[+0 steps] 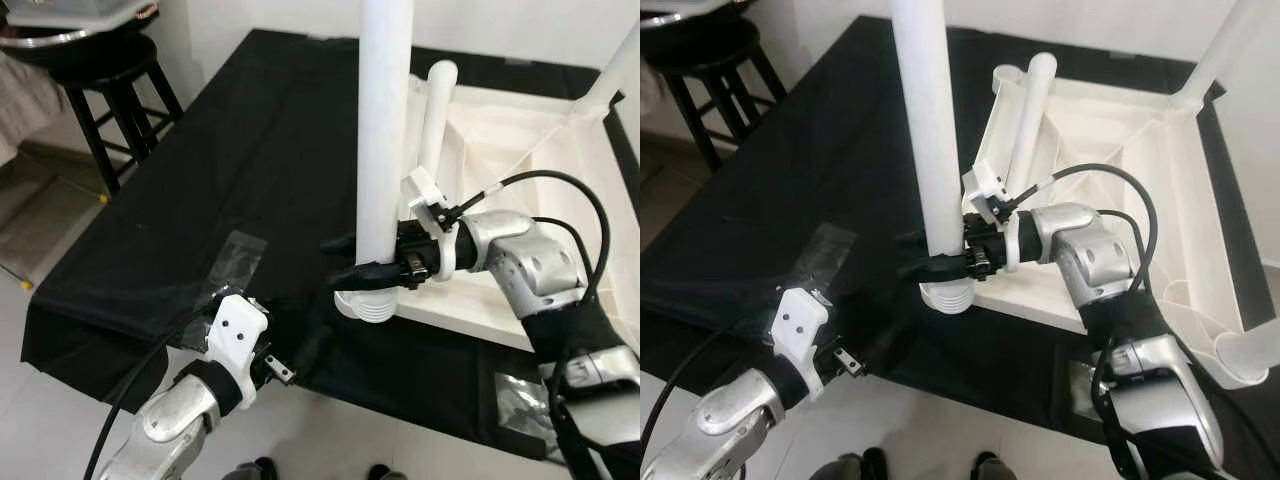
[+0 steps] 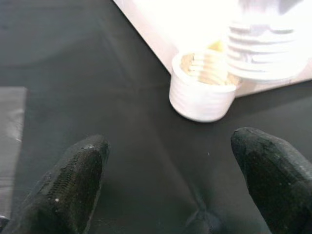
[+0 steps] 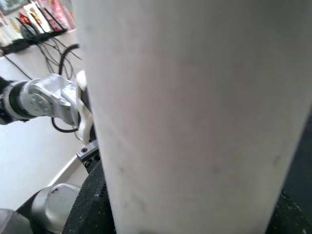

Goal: Building children table

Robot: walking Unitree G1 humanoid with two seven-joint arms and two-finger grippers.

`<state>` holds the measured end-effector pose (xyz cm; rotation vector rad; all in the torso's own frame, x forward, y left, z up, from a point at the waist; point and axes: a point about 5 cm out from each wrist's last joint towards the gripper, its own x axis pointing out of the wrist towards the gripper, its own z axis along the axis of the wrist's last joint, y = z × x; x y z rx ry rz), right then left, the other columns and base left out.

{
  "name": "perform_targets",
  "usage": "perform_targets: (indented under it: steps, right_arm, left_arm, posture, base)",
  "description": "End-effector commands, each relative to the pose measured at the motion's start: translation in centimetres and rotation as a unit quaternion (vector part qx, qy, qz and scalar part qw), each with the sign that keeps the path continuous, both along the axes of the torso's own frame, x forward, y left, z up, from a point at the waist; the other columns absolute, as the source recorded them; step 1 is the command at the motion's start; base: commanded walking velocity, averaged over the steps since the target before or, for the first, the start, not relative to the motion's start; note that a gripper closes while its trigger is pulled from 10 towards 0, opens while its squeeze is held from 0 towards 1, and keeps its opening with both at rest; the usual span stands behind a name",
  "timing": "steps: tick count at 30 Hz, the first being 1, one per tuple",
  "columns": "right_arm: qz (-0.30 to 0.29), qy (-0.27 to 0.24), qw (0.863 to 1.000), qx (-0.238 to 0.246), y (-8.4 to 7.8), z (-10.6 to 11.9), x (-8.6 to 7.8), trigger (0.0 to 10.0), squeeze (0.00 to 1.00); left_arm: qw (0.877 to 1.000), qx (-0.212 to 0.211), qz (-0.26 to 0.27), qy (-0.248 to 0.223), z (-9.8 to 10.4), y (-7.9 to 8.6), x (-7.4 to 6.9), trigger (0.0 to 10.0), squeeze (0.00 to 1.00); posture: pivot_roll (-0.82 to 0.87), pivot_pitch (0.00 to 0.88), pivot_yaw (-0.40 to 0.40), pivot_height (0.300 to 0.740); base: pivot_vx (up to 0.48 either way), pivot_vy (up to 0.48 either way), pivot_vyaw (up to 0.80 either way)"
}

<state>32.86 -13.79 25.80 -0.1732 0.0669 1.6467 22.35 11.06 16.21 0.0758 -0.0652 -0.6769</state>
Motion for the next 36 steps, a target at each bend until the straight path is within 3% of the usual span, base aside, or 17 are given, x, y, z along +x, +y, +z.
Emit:
perform_targets:
  steps: [1,10,21,30,36]
  right_arm:
    - [0.015,0.0,1.0,0.0,0.0,0.3,-0.1,10.0,0.0]
    - [0.011,-0.023,1.0,-0.014,1.3,-0.6,1.0,10.0,0.0]
    - [0.07,-0.028,0.996,-0.042,2.8,-1.6,0.6,10.0,0.0]
    - [0.08,-0.046,0.995,-0.043,3.4,-1.9,0.7,10.0,0.0]
    - [0.097,-0.086,0.991,-0.039,3.9,-2.6,0.1,10.0,0.0]
  left_arm:
    - [1.0,0.007,-0.013,0.006,-0.2,-0.1,-0.5,10.0,0.0]
    - [0.999,0.0,-0.034,0.0,0.3,-0.4,-1.9,10.0,0.0]
    - [1.0,-0.005,-0.025,-0.009,1.0,0.0,-2.9,10.0,0.0]
    - [1.0,-0.006,-0.021,-0.007,1.1,0.2,-3.4,10.0,0.0]
    - [1.0,-0.008,-0.012,0.0,1.2,0.6,-4.0,10.0,0.0]
  posture:
    - [0.03,0.362,-0.003,0.74]
    - [0.07,0.413,0.004,0.74]
    - [0.1,0.439,0.007,0.74]
    - [0.11,0.449,0.004,0.74]
    - [0.13,0.464,0.001,0.74]
  base:
    - [0.0,0.0,0.0]
    - [0.0,0.0,0.0]
    - [0.0,0.0,0.0]
    - [0.0,0.0,0.0]
    - [0.0,0.0,0.0]
